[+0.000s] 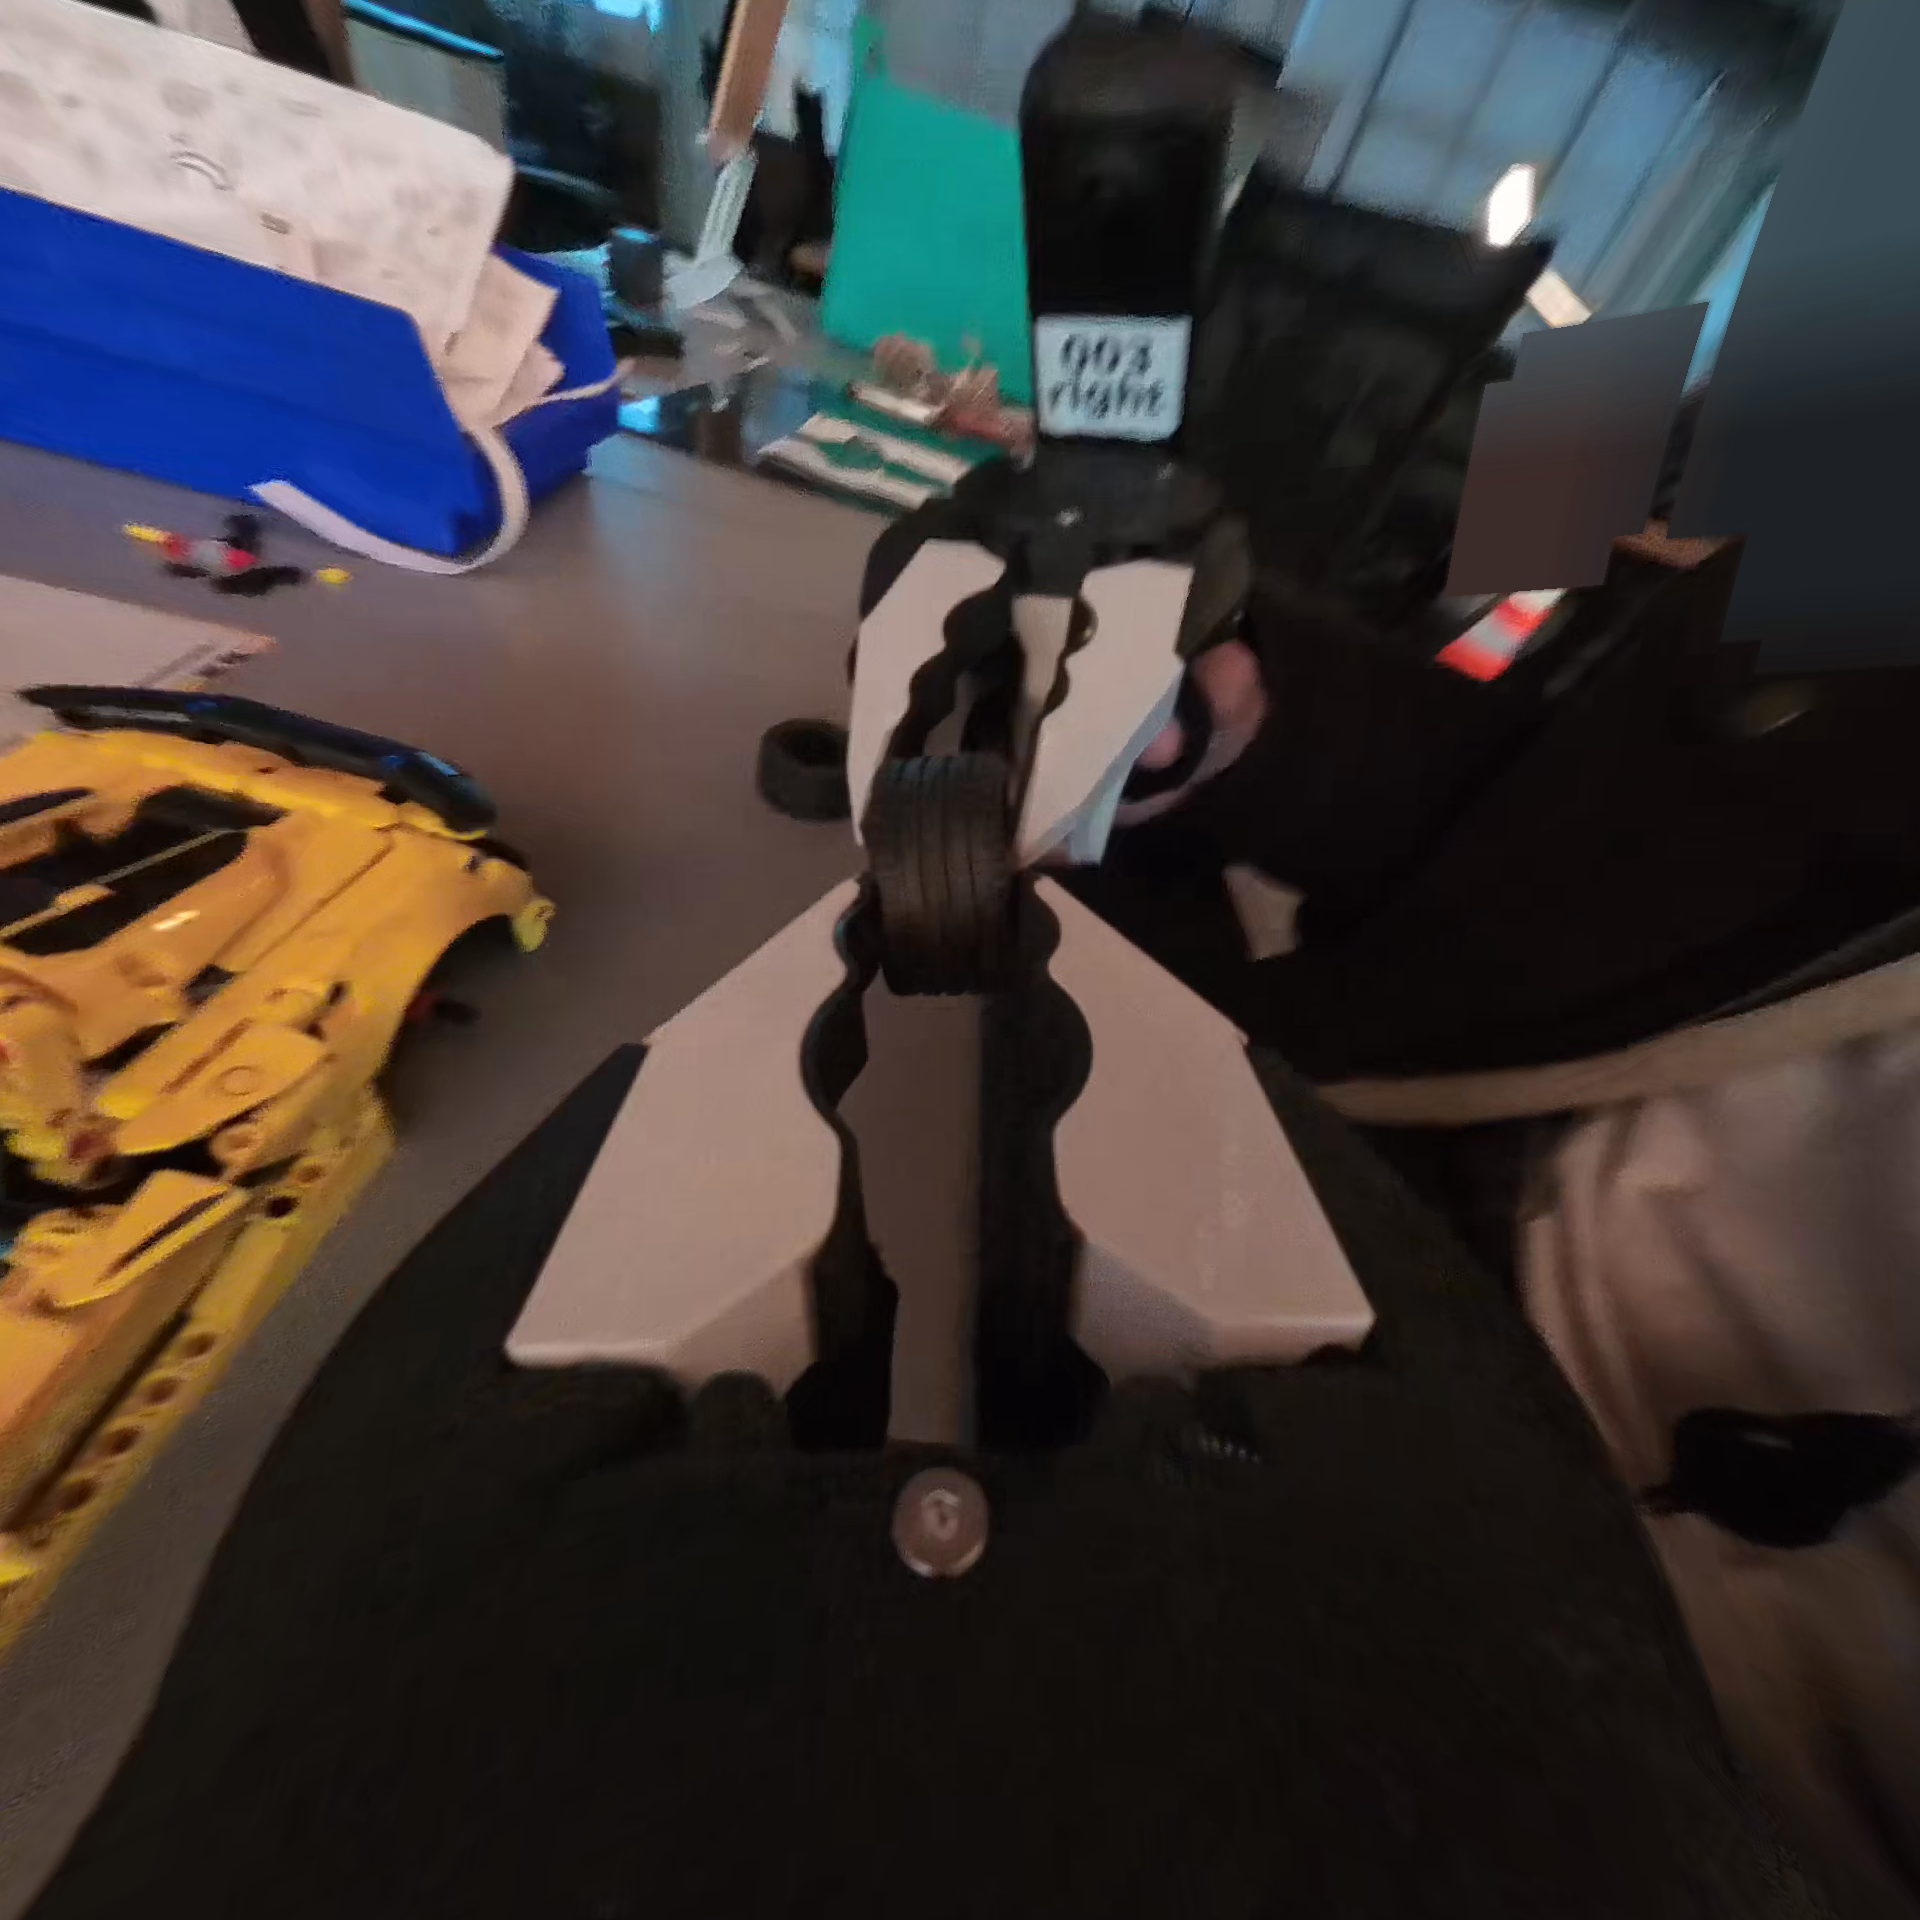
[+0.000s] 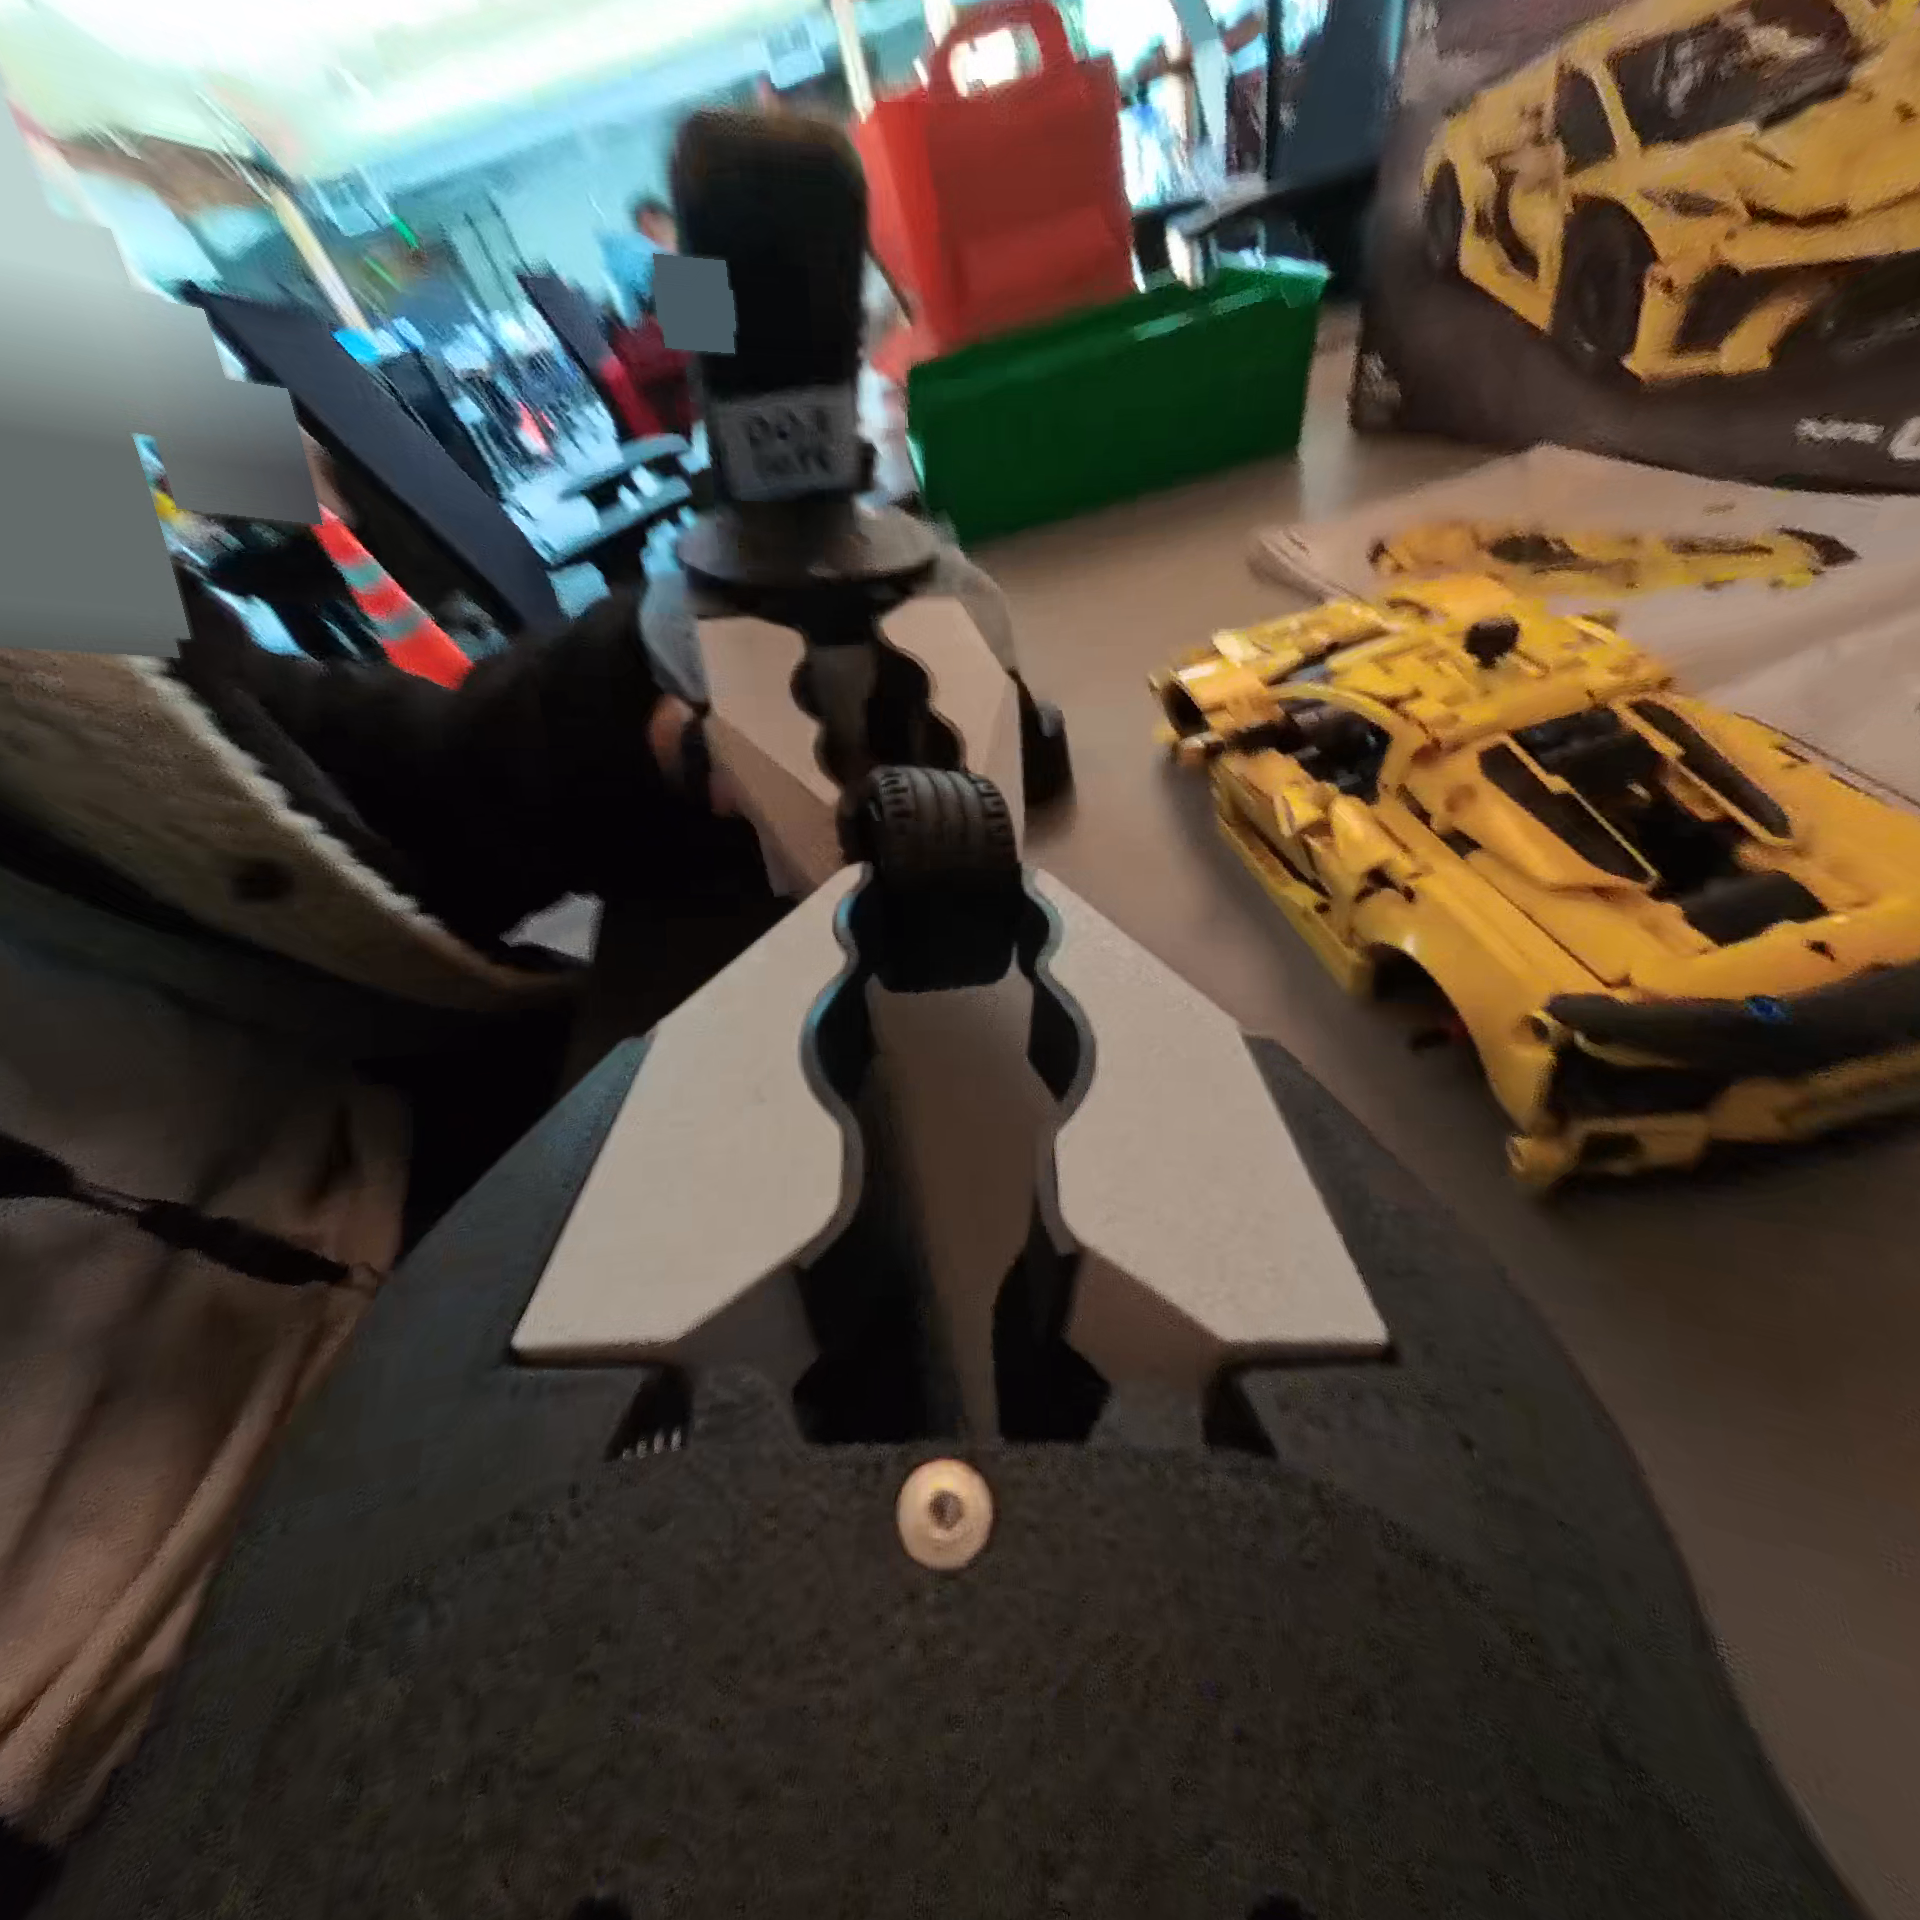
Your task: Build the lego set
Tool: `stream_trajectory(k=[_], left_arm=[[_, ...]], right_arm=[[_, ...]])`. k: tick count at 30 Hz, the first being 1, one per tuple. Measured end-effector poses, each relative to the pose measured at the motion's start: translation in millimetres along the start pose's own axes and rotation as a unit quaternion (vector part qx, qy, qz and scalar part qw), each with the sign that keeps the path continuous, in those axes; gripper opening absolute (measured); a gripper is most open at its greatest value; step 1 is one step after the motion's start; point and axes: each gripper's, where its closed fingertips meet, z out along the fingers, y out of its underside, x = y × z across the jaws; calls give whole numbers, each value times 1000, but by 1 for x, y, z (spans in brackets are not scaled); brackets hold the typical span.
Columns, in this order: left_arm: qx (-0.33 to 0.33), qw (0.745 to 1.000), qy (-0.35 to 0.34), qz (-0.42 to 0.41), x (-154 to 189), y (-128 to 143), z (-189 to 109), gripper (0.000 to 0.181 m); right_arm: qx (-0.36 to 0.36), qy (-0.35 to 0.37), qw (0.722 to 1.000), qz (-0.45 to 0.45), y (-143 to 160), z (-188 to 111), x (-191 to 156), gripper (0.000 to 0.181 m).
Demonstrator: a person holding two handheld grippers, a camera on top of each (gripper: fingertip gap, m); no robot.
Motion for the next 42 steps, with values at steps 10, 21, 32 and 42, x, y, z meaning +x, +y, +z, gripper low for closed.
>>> stream_trajectory(k=[10, 21, 32, 42], left_arm=[[91, 989, 71, -94, 8, -25, -12, 28], [8, 997, -33, -69, -24, 5, -6, 24], [45, 987, 23, -150, -18, -3, -7, 28], [83, 974, 98, -187, -6, -16, -14, 35]], right_arm=[[40, -68, 994, 74, -11, 7, -13, 29], [-60, 10, 987, 146, 24, 10, 15, 21], [-25, -15, 990, 140, 12, 8, 10, 22], [12, -102, 962, 253, 3, 3, -1, 23]])
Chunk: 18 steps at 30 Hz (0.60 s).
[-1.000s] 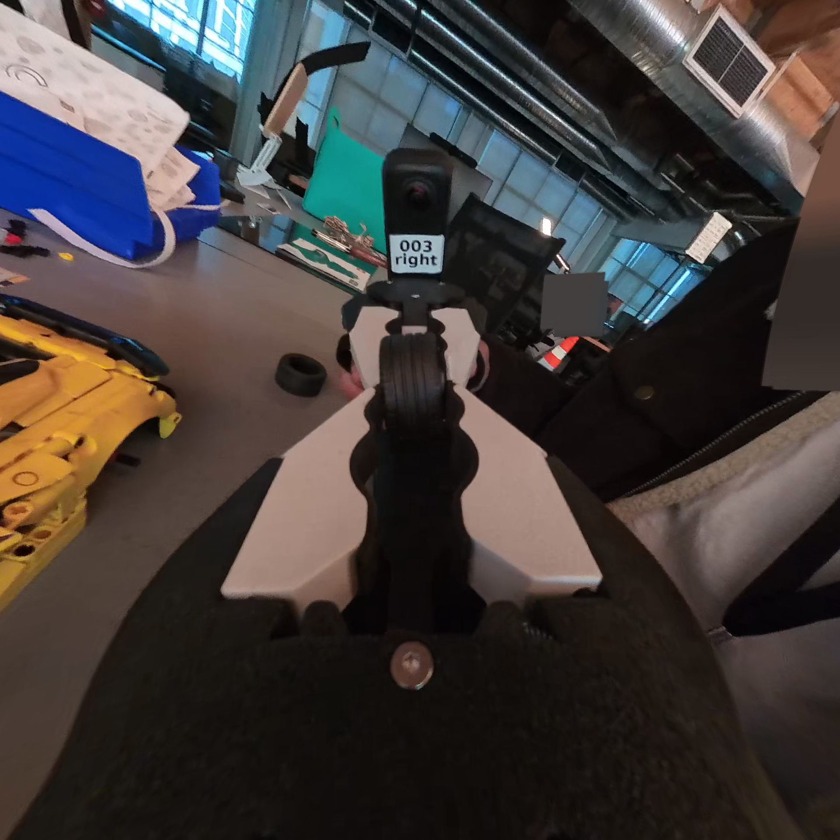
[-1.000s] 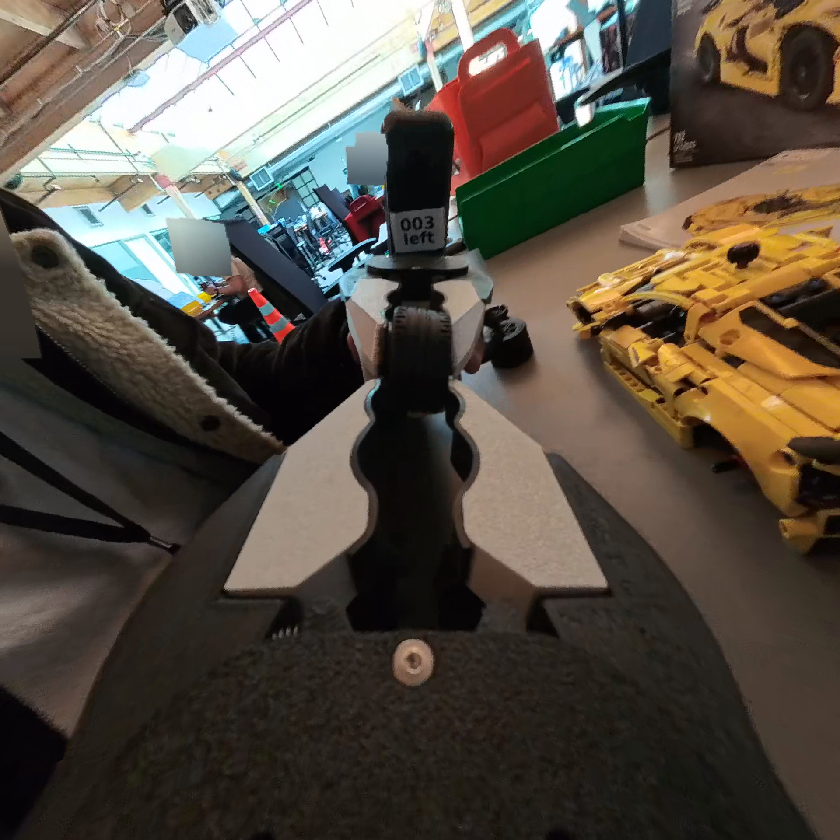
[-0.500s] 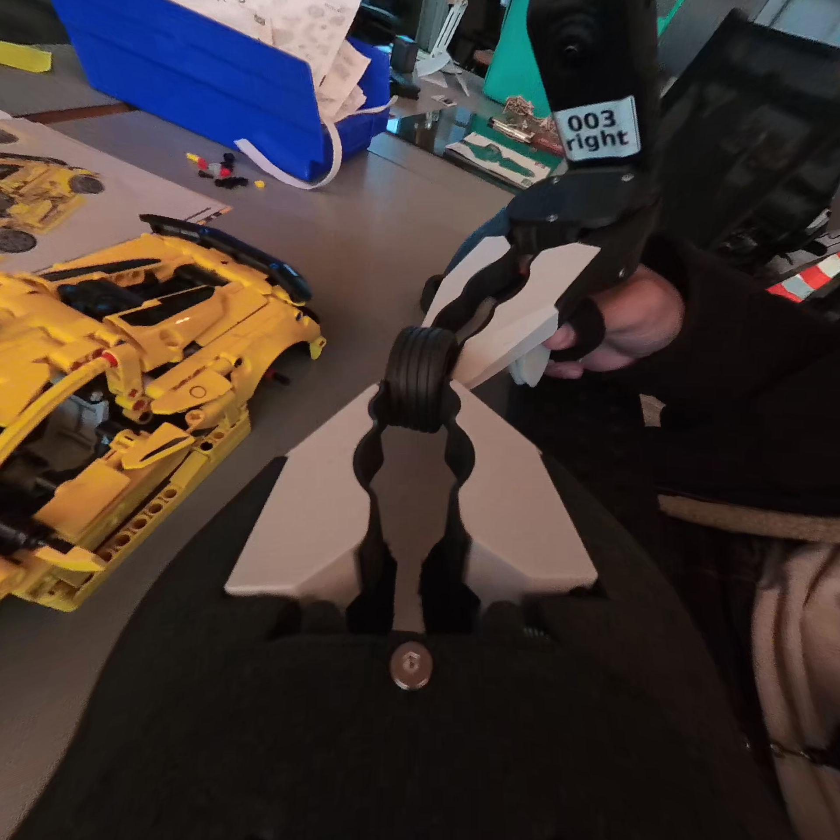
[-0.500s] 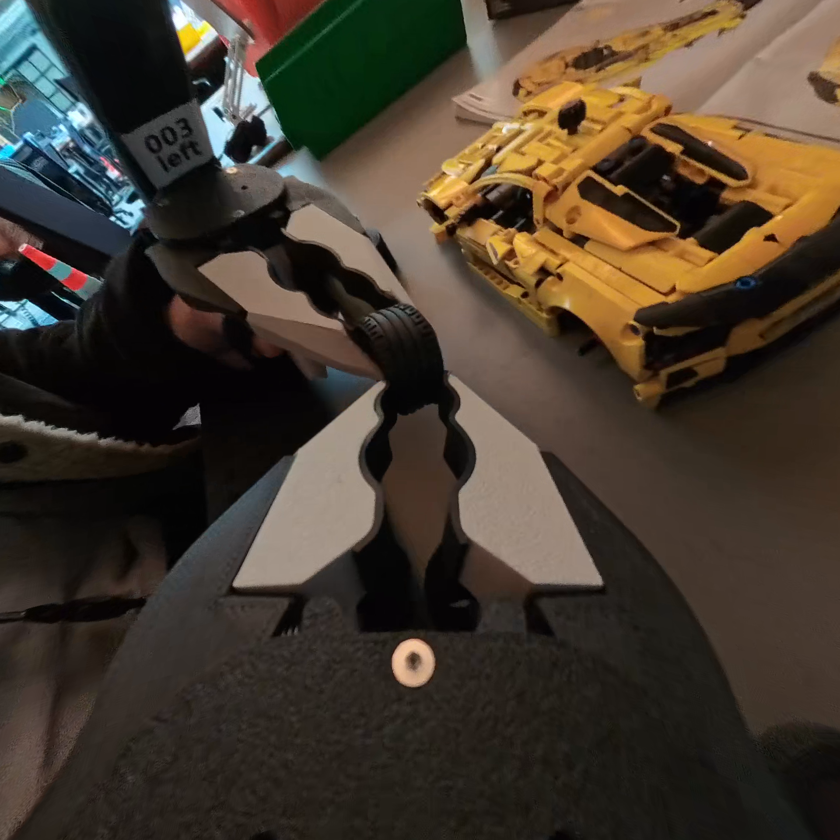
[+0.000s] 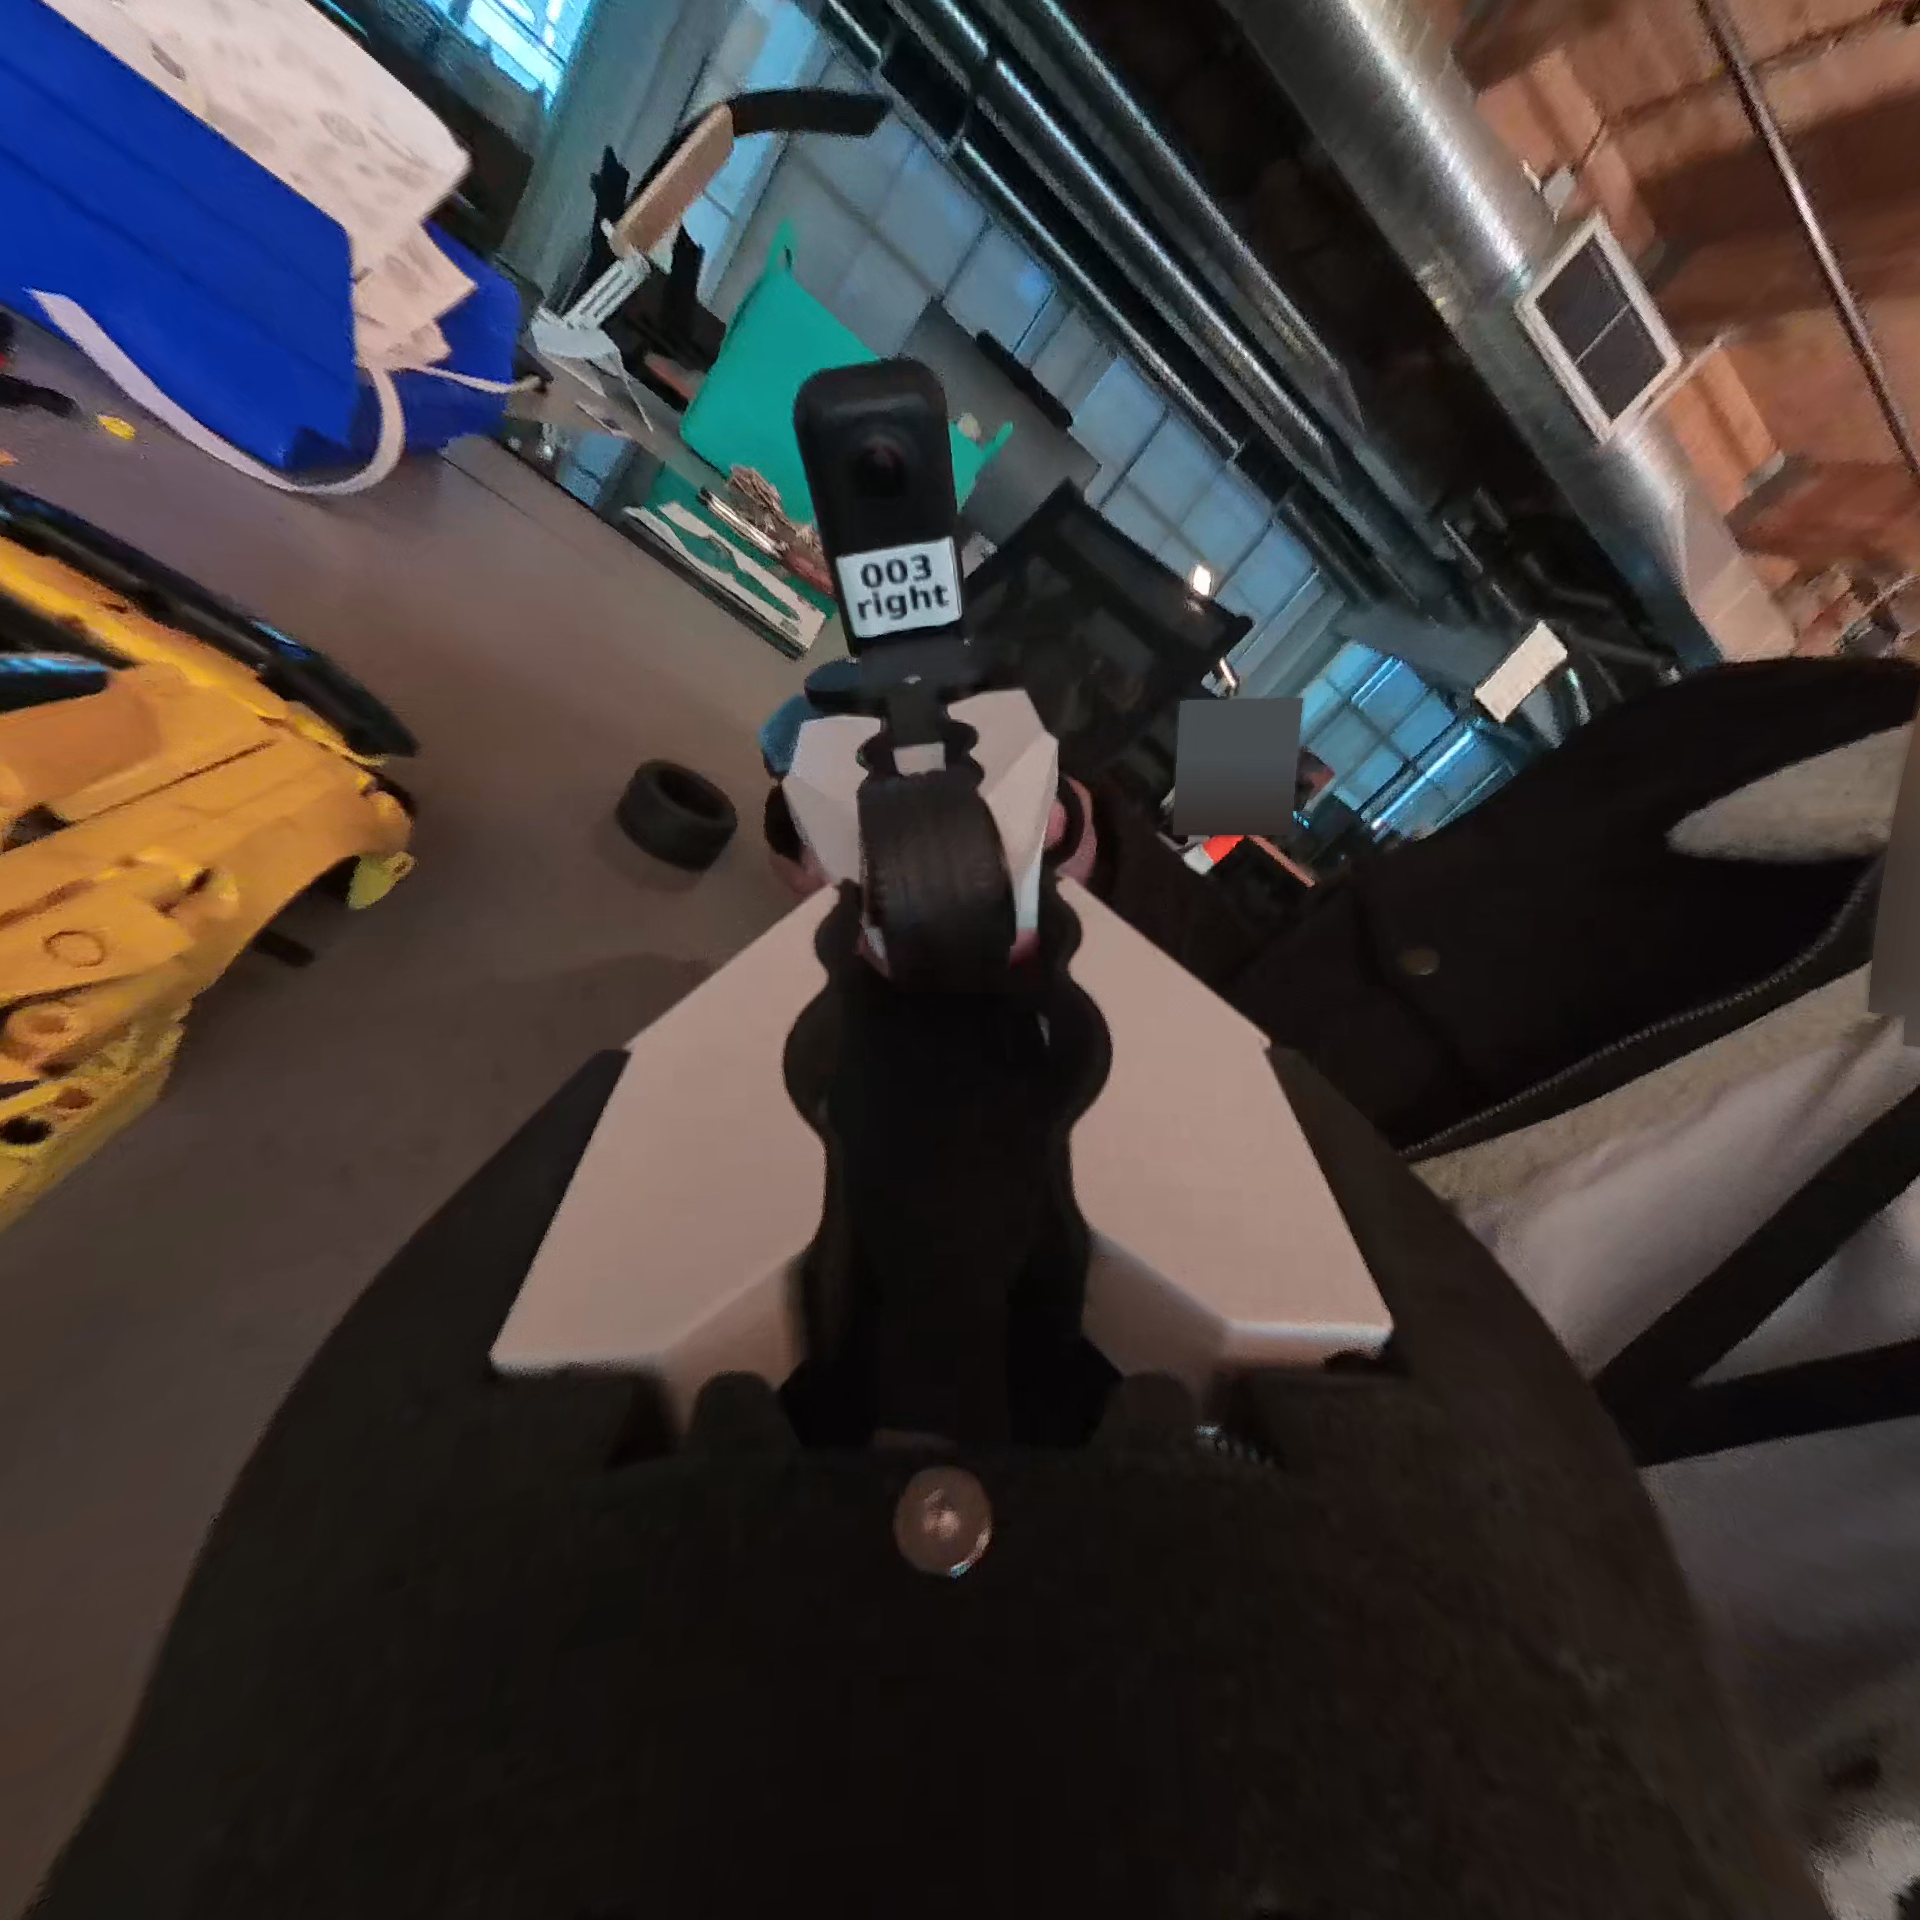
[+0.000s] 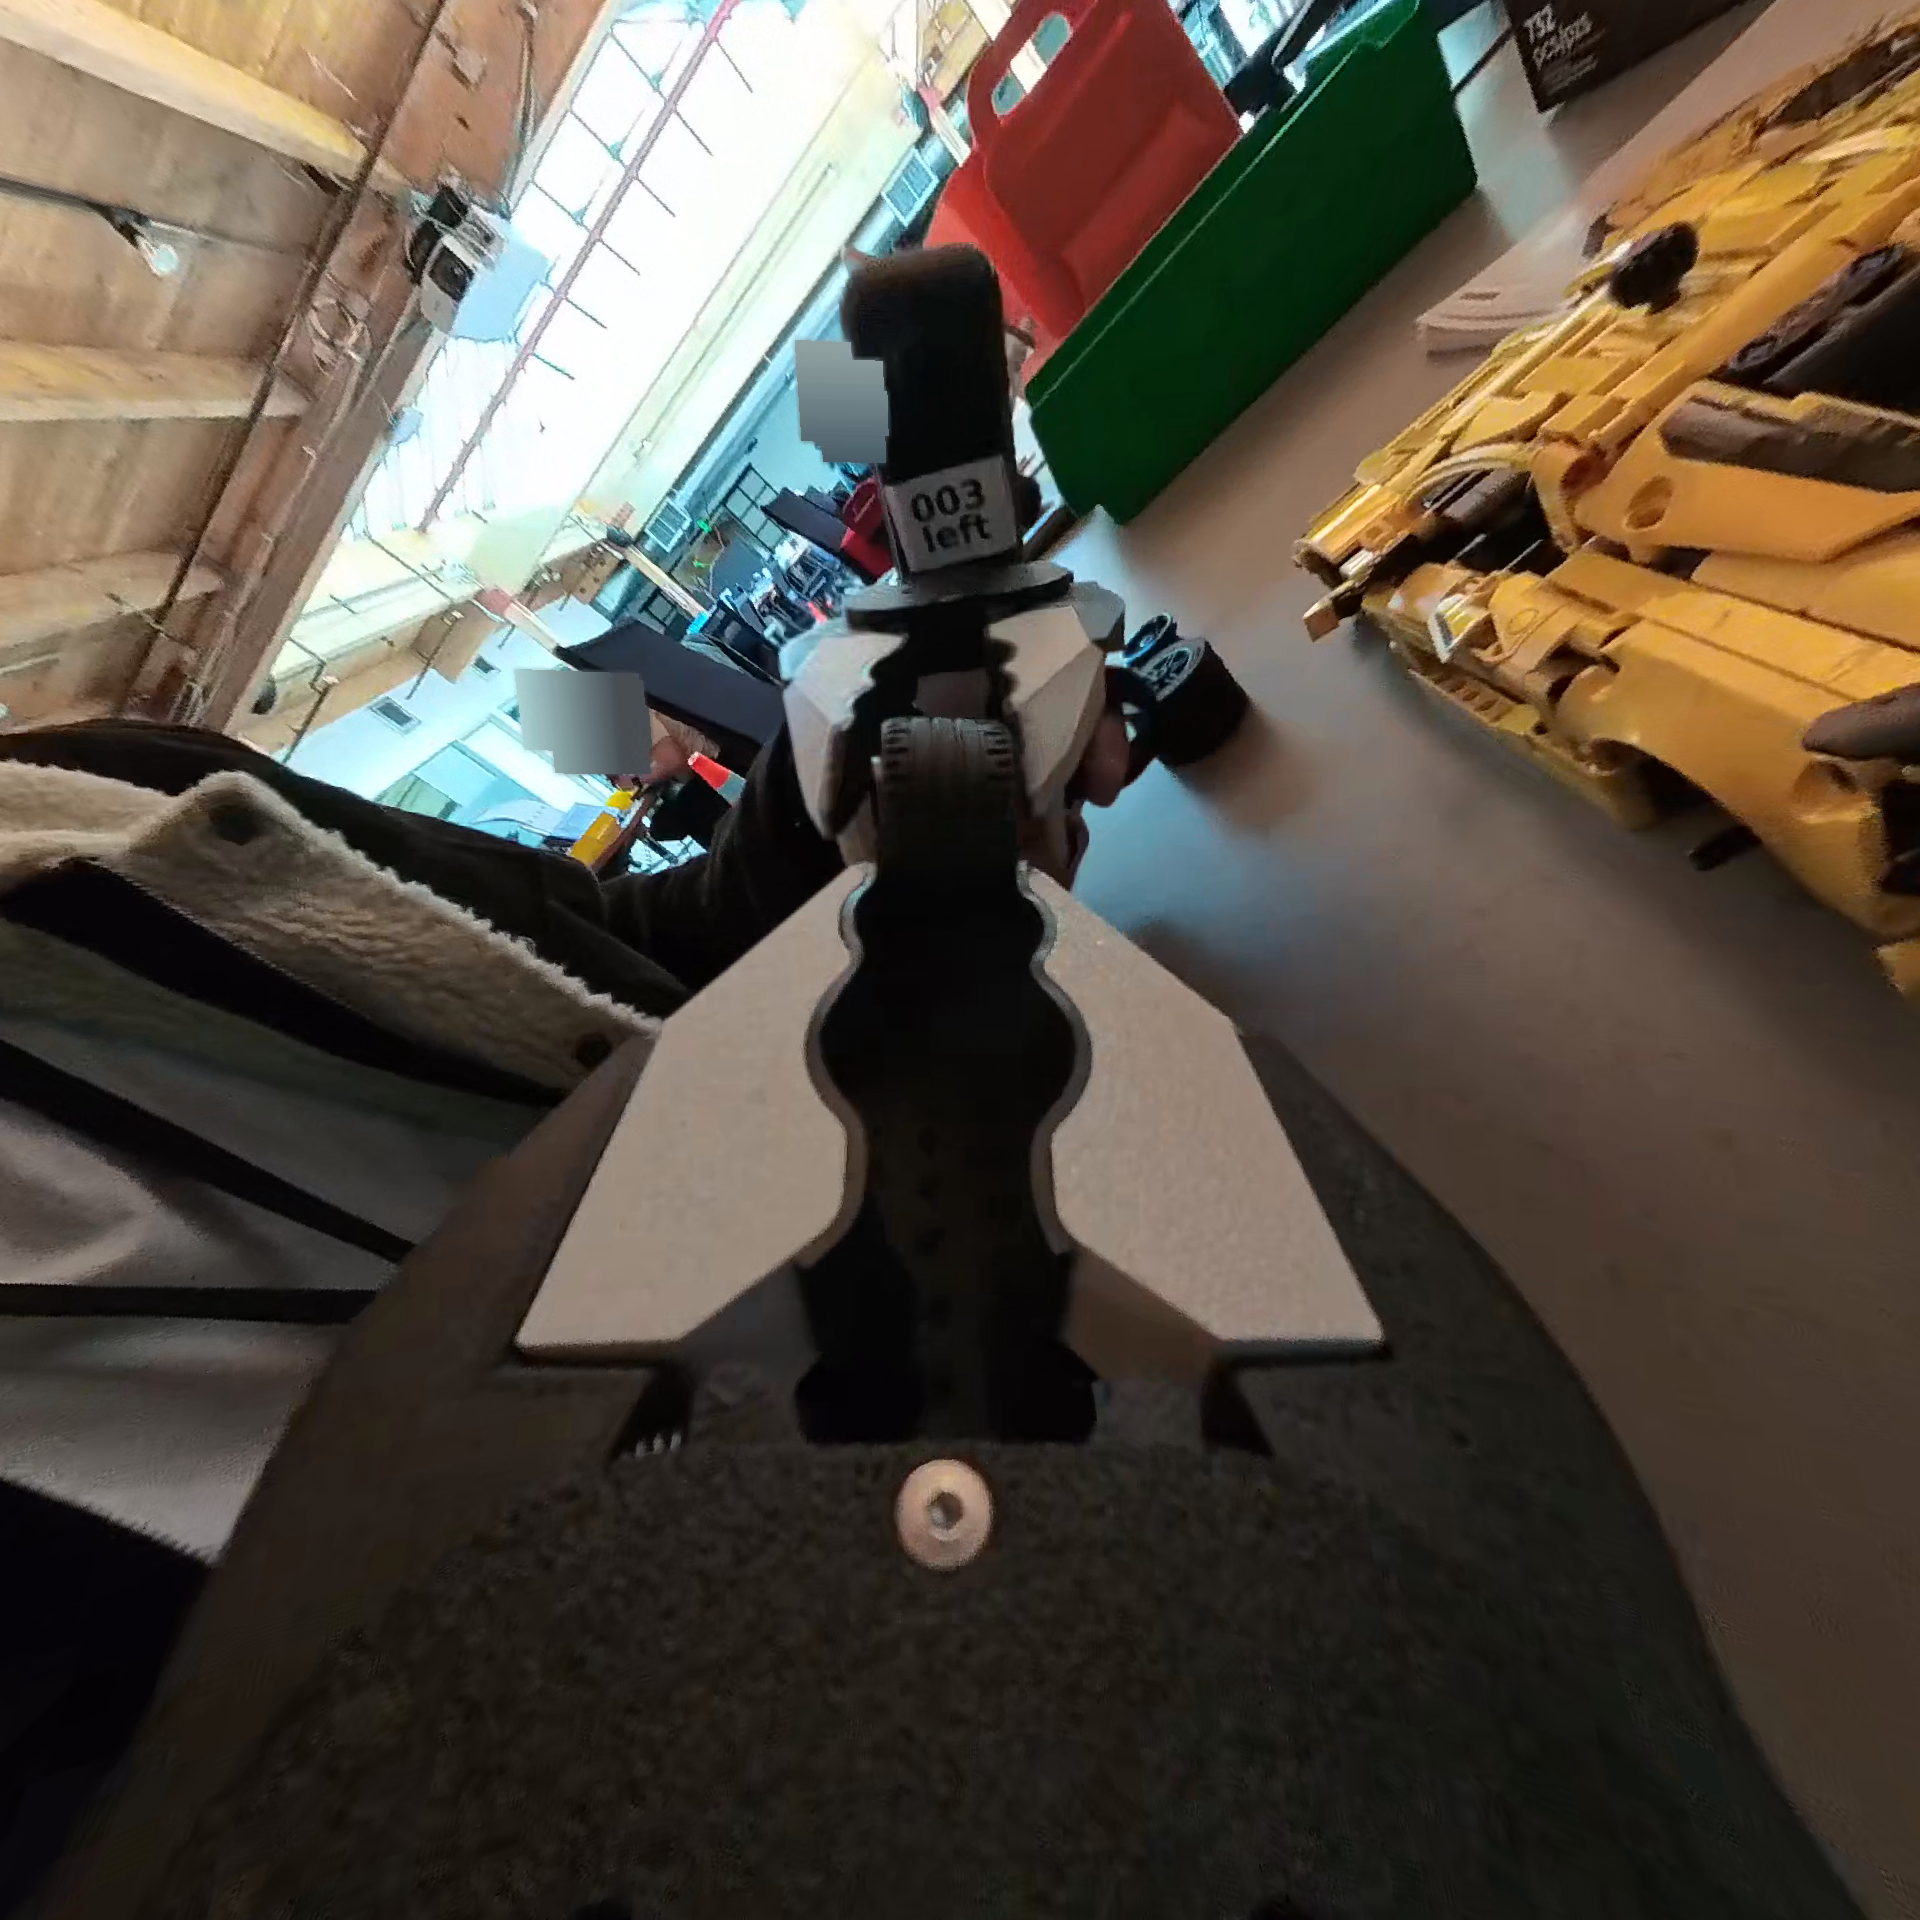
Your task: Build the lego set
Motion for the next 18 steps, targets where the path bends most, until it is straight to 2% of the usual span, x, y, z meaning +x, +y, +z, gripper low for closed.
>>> stream_trajectory(k=[6, 9, 10, 12, 14, 15, 17, 18], left_arm=[[-23, 1000, -12, 9, -2, 8, 3, 27], [-18, 999, -30, -9, -9, 7, 3, 26], [-16, 999, -26, -22, -10, 8, 3, 25], [-7, 999, -1, -51, -6, 6, 2, 25], [-11, 999, 13, -42, 1, 6, 2, 25], [-13, 999, 23, -41, 4, 7, 2, 26], [-28, 998, 33, -43, 7, 11, 5, 26], [-35, 998, 32, -37, 8, 13, 6, 26]], right_arm=[[20, -12, 1000, 8, -5, -1, -2, 23], [39, -14, 998, 42, -11, -2, 1, 30], [35, -7, 999, 41, -9, -2, 3, 23], [33, -7, 999, 22, -9, -1, 0, 22], [35, -22, 999, -2, -11, 0, -6, 22], [32, -27, 999, -11, -10, 2, -9, 23], [24, -13, 999, -26, -7, 8, -5, 39], [19, -14, 999, -33, -5, 10, -6, 37]])
